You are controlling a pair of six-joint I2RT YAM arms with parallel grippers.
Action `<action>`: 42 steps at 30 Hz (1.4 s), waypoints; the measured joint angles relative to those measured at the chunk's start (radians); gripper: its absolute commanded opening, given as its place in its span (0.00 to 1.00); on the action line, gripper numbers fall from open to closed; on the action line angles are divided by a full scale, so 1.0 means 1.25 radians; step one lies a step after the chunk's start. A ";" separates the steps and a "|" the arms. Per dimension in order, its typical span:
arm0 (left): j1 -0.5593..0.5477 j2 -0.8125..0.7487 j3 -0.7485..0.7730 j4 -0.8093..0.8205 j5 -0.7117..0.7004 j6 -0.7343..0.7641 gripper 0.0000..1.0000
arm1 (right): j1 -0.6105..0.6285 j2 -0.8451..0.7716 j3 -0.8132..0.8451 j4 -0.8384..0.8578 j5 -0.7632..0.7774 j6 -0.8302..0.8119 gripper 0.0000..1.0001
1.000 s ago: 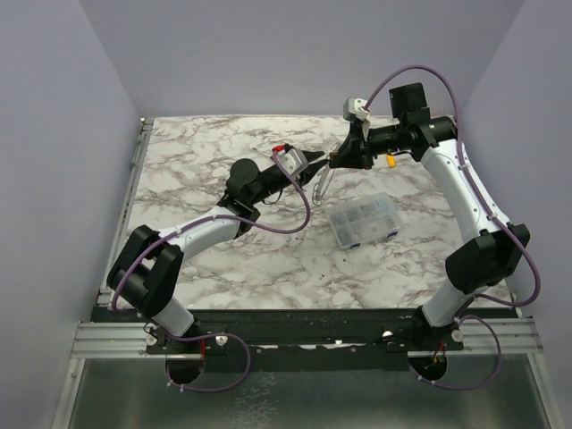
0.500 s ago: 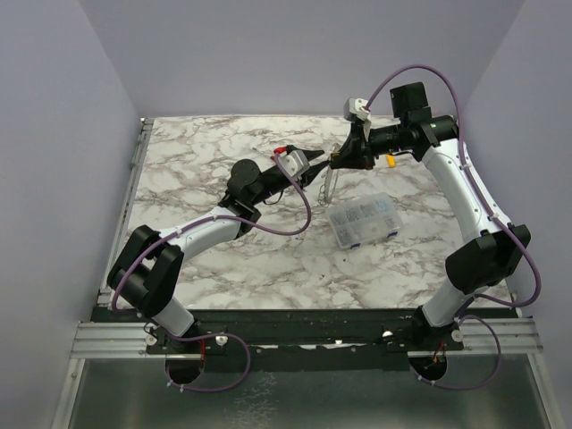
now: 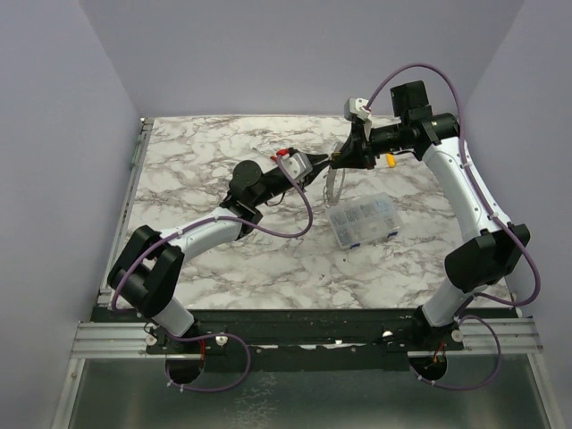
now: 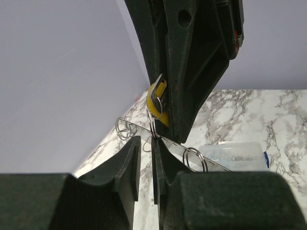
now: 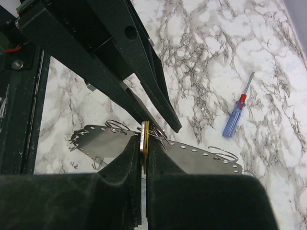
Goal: Remove the keys from the keyring
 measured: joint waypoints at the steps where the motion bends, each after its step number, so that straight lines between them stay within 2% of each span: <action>1: -0.001 0.000 0.000 0.000 0.000 0.001 0.19 | 0.000 0.000 0.000 -0.002 0.000 -0.002 0.00; 6: -0.005 0.000 0.000 -0.001 0.001 0.003 0.12 | -0.002 0.000 0.000 -0.005 -0.001 -0.010 0.00; 11: -0.007 0.000 0.002 -0.005 0.001 -0.002 0.00 | -0.002 0.000 0.000 -0.008 -0.001 -0.023 0.01; 21: -0.008 -0.004 0.004 -0.021 0.001 -0.031 0.00 | -0.003 0.000 0.000 -0.023 -0.001 -0.037 0.01; 32: -0.009 -0.008 0.089 -0.190 0.003 -0.041 0.00 | -0.001 0.001 0.017 -0.057 0.052 -0.116 0.01; 42: -0.018 -0.012 0.147 -0.233 0.021 -0.061 0.00 | 0.018 0.002 0.005 -0.085 0.115 -0.194 0.01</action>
